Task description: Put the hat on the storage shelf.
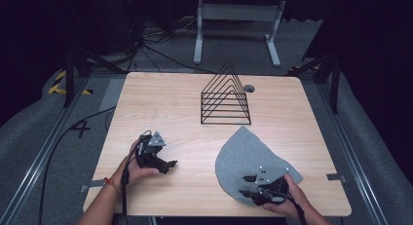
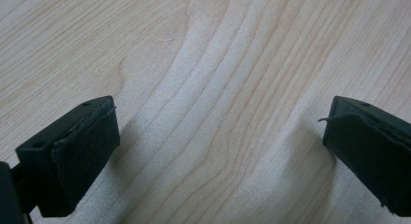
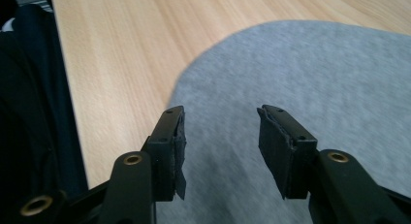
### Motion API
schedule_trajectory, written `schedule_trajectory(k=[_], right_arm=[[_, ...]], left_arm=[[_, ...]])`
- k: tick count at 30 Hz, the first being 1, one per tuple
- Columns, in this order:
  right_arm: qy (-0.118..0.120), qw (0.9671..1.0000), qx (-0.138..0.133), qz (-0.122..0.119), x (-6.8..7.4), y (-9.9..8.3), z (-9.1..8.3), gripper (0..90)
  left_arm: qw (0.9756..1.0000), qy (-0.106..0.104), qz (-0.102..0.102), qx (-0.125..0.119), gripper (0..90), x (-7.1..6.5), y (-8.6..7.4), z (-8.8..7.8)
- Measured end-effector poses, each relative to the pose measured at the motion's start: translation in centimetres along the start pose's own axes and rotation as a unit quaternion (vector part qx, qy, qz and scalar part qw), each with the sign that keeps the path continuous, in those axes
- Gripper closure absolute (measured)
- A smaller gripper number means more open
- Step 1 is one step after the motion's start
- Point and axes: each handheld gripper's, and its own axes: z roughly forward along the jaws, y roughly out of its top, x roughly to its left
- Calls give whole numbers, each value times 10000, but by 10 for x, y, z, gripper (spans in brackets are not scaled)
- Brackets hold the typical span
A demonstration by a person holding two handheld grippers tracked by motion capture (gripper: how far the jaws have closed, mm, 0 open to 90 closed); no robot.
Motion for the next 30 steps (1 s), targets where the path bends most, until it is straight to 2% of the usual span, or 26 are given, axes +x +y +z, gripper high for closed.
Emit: schedule_trajectory(k=[5, 12, 15, 19, 21, 26, 28, 30], right_arm=[[50, 9999, 83, -87, 7, 6, 10, 525], [149, 9998, 90, -48, 9, 11, 21, 477], [117, 9998, 179, -42, 10, 12, 26, 471], [95, 9993, 320, -148, 14, 13, 30, 466], [-3, 9990, 418, -181, 17, 16, 35, 462], [13, 9988, 479, -107, 18, 25, 42, 559], [0, 9988, 483, 25, 12, 27, 43, 627], [-61, 9987, 504, 47, 3, 28, 45, 738]], left_arm=[[10000, 0, -11, -8, 1, 0, 0, 0], [10000, 0, -11, -8, 1, 0, 0, 0], [10000, 3, -16, -10, 1, 0, 0, 0], [10000, 4, -15, -15, 1, 0, 0, 0], [10000, 2, -22, -28, 1, 0, 0, 0], [10000, 7, -22, -12, 1, 0, 0, 0], [10000, 3, -23, -28, 1, 0, 0, 1], [10000, -11, -17, -11, 1, 0, 0, 1]])
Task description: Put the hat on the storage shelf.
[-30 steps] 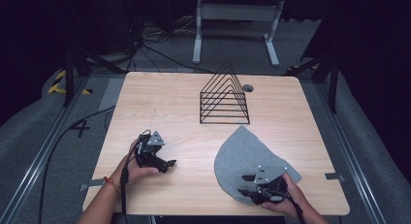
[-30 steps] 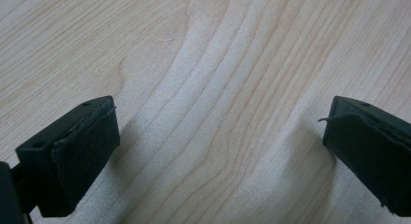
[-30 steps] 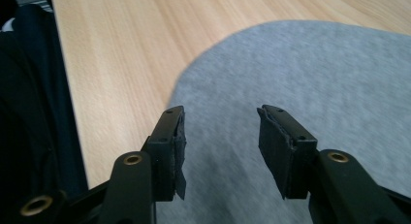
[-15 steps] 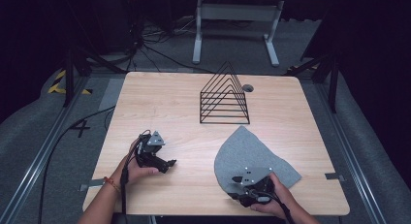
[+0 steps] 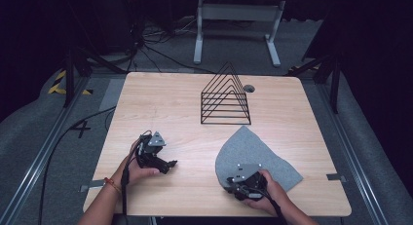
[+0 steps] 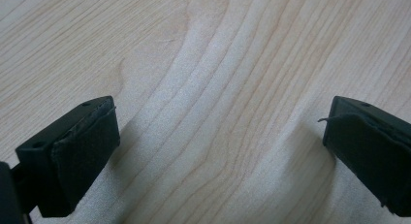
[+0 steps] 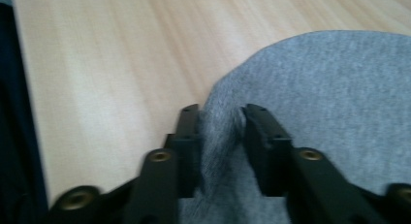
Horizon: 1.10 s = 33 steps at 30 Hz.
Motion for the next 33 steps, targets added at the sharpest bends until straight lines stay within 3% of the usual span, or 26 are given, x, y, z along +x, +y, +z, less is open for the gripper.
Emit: schedule_trajectory(k=[5, 7, 9, 12, 14, 17, 18, 19, 24, 27, 28, 30, 33], right_arm=[[-27, 9999, -10, 120, -11, 3, 3, 835], [123, 9998, 5, 152, -18, 4, 2, 860], [262, 9995, -90, 152, -22, 6, -3, 862], [286, 9986, -430, 125, -28, 16, -23, 863], [299, 9974, -650, 81, -32, 26, -41, 863], [296, 9966, -768, -83, -33, 37, -58, 864], [335, 9961, -806, -113, -32, 41, -64, 864], [335, 9961, -806, -113, -32, 41, -64, 864], [439, 9942, -934, -315, -29, 50, -86, 864], [430, 9938, -968, -325, -29, 51, -91, 864], [405, 9939, -975, -323, -30, 50, -92, 864], [412, 9938, -974, -335, -30, 49, -93, 864], [403, 9937, -1003, -302, -31, 46, -96, 863]], left_arm=[[10000, -4, 40, -12, 1, 0, 1, 1], [9999, -61, 75, 124, 7, -2, 4, 0], [9997, -169, 181, 67, 40, -5, 6, 1], [9985, -394, 384, -27, 216, -12, 12, 2], [9975, -344, 612, 74, 159, -19, 20, 6], [9954, -521, 796, -110, 198, -30, 34, 9], [9942, -530, 923, -115, 199, -35, 41, 9], [9942, -530, 923, -115, 199, -35, 41, 9], [9857, -536, 1527, -467, 199, -59, 73, 14], [9800, -753, 1725, -644, 201, -71, 84, 18], [9769, -759, 1903, -611, 214, -75, 88, 19], [9722, -755, 2150, -539, 265, -83, 92, 23], [9674, -1048, 2218, -636, 485, -88, 95, 25]])
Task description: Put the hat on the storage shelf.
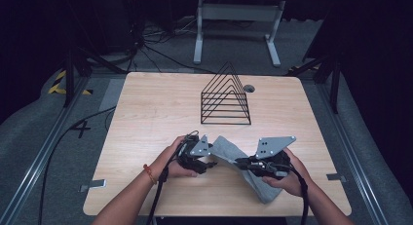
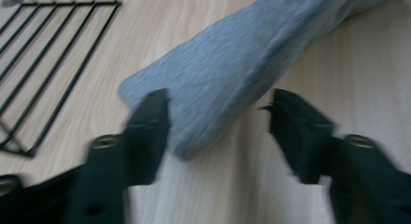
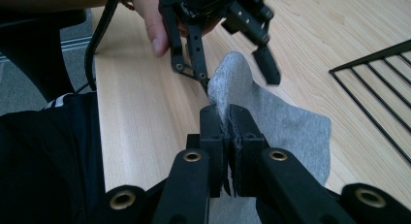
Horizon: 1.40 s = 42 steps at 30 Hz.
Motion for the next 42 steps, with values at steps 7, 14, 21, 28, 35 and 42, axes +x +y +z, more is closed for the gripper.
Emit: schedule_trajectory(k=[7, 14, 21, 28, 35, 42], right_arm=[[-91, 9999, 25, 68, -2, -11, -1, 859], [-368, 9989, 99, 264, -2, -24, 1, 733], [-472, 9974, 272, 473, 13, -44, 15, 457], [-562, 9936, 611, 766, 26, -74, 33, 426], [-652, 9937, 290, 863, 20, -82, 33, 815], [-1202, 9882, -420, 853, 6, -62, 1, 876]], left_arm=[[9996, -164, 104, -205, 860, -5, 10, -6], [9997, 135, -196, -72, 873, -1, 12, -8], [9988, 286, -368, 125, 874, 1, 10, -10], [9983, 337, -463, 93, 874, 1, 9, -12], [9981, 367, -486, 50, 874, 5, 8, -16], [9971, 500, -548, -173, 872, 9, 12, -30]])
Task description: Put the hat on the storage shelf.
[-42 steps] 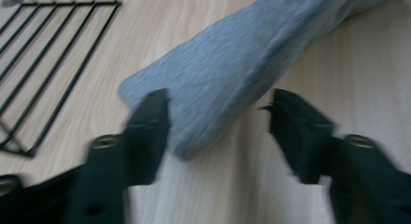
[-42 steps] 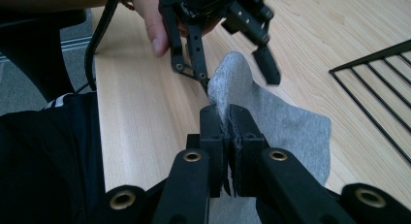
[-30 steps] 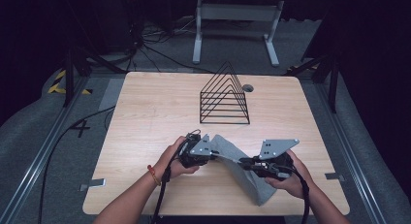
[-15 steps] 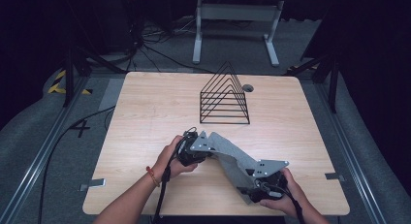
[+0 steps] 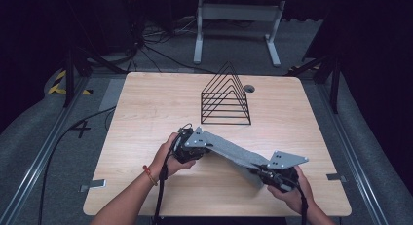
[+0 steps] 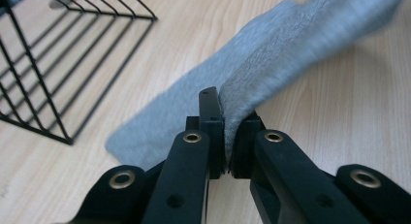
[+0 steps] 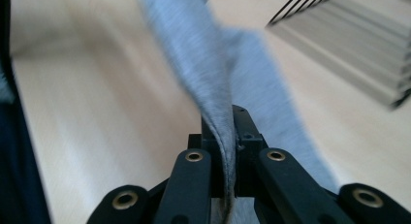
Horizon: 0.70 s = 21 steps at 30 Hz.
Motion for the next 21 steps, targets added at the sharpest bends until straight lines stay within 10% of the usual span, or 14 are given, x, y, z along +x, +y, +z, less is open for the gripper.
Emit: schedule_trajectory(k=[6, 10, 16, 21], right_arm=[[-319, 9982, -450, -226, -19, 37, -21, 876], [-450, 9968, -474, -460, -25, 51, -24, 875], [-21, 9986, -417, -336, -26, 44, 0, 875], [336, 9965, -588, -488, -16, 56, 21, 876]], left_arm=[[9991, 227, 363, -69, 872, 1, 15, -8], [9992, 261, 244, -202, 872, 2, 13, -8], [9981, 231, -273, -505, 871, 15, -5, -27], [9976, 422, -215, -505, 871, 21, -14, -61]])
